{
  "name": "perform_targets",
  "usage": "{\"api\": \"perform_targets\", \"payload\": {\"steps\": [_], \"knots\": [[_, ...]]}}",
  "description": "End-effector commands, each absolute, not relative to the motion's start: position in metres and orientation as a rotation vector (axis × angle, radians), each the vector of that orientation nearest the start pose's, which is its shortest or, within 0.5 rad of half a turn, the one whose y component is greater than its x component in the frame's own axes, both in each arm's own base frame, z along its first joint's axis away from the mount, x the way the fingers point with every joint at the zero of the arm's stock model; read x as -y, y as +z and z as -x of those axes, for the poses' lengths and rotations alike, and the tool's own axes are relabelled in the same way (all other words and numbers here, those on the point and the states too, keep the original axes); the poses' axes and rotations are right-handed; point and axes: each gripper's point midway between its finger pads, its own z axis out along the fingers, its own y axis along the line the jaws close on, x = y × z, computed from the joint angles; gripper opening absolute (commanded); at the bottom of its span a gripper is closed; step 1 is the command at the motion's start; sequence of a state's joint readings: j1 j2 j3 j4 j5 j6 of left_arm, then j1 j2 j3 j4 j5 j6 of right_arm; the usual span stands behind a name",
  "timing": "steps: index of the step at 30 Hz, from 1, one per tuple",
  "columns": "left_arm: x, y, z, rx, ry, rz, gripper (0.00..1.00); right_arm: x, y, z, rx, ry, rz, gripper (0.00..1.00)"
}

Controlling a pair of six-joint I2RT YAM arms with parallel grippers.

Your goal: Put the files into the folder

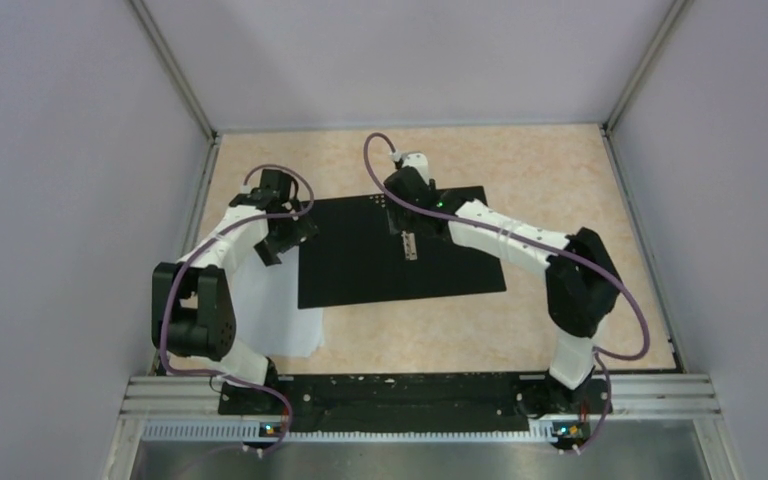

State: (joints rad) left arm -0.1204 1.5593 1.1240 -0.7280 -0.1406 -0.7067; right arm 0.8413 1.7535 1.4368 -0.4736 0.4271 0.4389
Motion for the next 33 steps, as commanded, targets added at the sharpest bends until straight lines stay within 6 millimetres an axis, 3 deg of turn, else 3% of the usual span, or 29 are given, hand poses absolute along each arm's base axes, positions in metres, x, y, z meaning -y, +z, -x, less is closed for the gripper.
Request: {"api": "perform_targets", "payload": {"steps": [1, 7, 14, 18, 22, 33], "knots": [[0.044, 0.081, -0.335, -2.537, -0.100, 0.858, 0.97, -0.307, 0.111, -0.353, -2.415, 0.115, 0.286, 0.57], [0.039, 0.062, -0.325, -2.555, -0.099, 0.902, 0.97, -0.325, 0.076, -0.360, -2.485, 0.156, 0.328, 0.48], [0.032, 0.052, -0.320, -2.564, -0.077, 0.945, 0.97, -0.320, 0.051, -0.363, -2.522, 0.079, 0.298, 0.41], [0.029, 0.050, -0.319, -2.562, -0.065, 0.963, 0.97, -0.311, 0.045, -0.366, -2.526, -0.001, 0.249, 0.29], [0.025, 0.047, -0.318, -2.564, -0.050, 0.982, 0.97, -0.300, 0.038, -0.366, -2.540, -0.071, 0.197, 0.24], [0.015, 0.030, -0.310, -2.596, -0.023, 1.061, 0.97, -0.270, 0.039, -0.359, -2.557, -0.070, 0.021, 0.21]]}}
